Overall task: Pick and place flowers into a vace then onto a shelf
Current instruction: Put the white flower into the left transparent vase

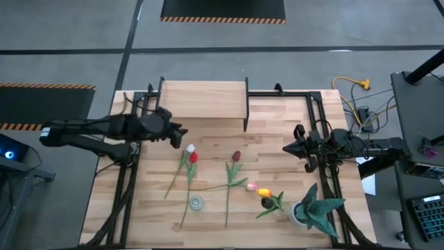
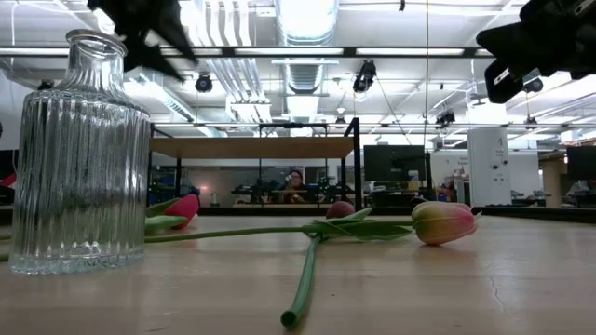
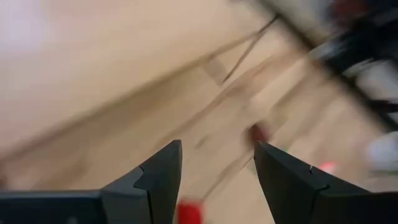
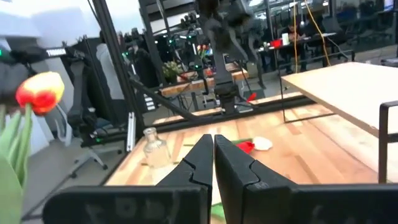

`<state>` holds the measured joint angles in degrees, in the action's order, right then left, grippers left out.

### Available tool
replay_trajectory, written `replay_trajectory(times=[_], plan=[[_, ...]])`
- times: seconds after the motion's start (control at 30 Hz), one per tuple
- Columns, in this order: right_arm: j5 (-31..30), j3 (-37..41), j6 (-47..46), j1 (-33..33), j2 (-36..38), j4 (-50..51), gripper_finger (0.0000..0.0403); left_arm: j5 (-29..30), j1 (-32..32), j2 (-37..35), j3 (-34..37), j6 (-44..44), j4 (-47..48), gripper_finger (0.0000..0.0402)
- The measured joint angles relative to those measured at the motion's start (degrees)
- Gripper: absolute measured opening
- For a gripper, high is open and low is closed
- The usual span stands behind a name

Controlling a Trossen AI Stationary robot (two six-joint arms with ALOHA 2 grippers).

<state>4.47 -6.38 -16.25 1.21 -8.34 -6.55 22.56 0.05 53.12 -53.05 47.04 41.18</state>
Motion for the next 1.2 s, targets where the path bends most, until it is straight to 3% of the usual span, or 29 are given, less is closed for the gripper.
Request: replay_trajectory(times=[0.17, 0.4, 0.73, 0.93, 1.2], plan=[[-0.1, -1.0, 2.7, 0.0, 0.0, -0.1, 0.0008, -5.4, 0.0, 5.5, -1.4, 10.6, 8.1, 0.0185], [-0.1, -1.3, 6.3, 0.0, 0.0, 0.2, 0.0008, -10.8, 0.0, 11.7, -0.1, 16.0, 9.3, 0.0185], [0.0, -6.2, 10.3, 0.0, 0.0, 0.7, 0.0008, -12.3, 0.0, 21.5, 1.8, 16.3, 13.3, 0.0185], [0.0, -10.3, 15.4, 0.0, 0.0, 9.7, 0.0008, -19.3, -0.7, 25.7, 4.7, 14.8, 10.6, 0.0185], [0.1, -15.5, 16.5, 0.0, 0.0, 21.1, 0.0008, -19.9, -4.0, 26.3, 8.5, 13.0, 3.6, 0.0185]])
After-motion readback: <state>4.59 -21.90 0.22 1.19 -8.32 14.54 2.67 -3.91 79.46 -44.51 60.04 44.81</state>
